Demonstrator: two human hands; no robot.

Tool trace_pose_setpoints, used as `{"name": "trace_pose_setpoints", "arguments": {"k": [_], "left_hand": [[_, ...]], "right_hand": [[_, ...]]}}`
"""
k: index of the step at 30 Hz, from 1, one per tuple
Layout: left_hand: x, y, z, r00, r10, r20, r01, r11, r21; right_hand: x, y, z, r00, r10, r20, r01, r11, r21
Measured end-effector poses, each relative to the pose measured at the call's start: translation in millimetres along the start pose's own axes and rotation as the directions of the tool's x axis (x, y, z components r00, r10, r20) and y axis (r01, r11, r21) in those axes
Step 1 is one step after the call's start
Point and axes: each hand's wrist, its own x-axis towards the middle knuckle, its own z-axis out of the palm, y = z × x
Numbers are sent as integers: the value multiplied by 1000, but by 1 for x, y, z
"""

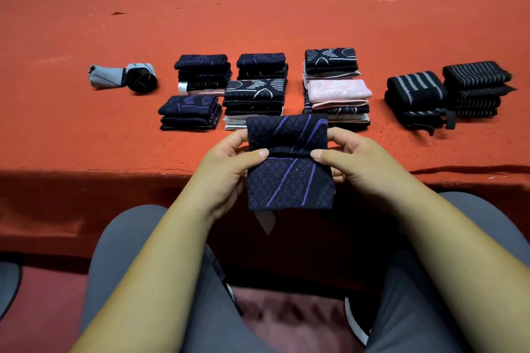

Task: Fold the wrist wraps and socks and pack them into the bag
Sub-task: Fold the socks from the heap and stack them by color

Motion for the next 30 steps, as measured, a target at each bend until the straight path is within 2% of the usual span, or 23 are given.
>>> {"name": "trace_pose_setpoints", "arguments": {"k": [5, 9, 15, 18, 23, 26, 28, 30], "left_hand": [[-3, 4, -3, 997, -70, 8, 71, 997, -21], [-5, 4, -2, 995, -101, 22, 101, 995, -8], [-11, 14, -2, 983, -151, 107, 147, 988, 43], [-12, 16, -4, 976, -176, 131, 175, 984, 15], [-9, 15, -4, 985, -161, 64, 166, 983, -76], [-9, 14, -5, 986, -166, 12, 166, 984, -66], [-10, 13, -3, 984, -177, 18, 177, 982, -67], [-10, 11, -1, 988, -150, 36, 152, 987, -44]], "right_hand": [[-3, -1, 3, 1000, -1, 22, 0, 997, 78], [-2, -1, 6, 1000, -6, -11, 6, 998, 65], [-2, -1, 9, 999, 38, 12, -40, 956, 290], [-1, -1, 8, 997, 75, 27, -79, 950, 302], [1, 1, 5, 994, 90, 64, -106, 942, 317], [0, -2, 4, 992, 92, 84, -116, 929, 351], [-2, -4, 4, 991, 74, 110, -111, 918, 381], [-4, -6, 6, 996, 57, 68, -77, 933, 351]]}}
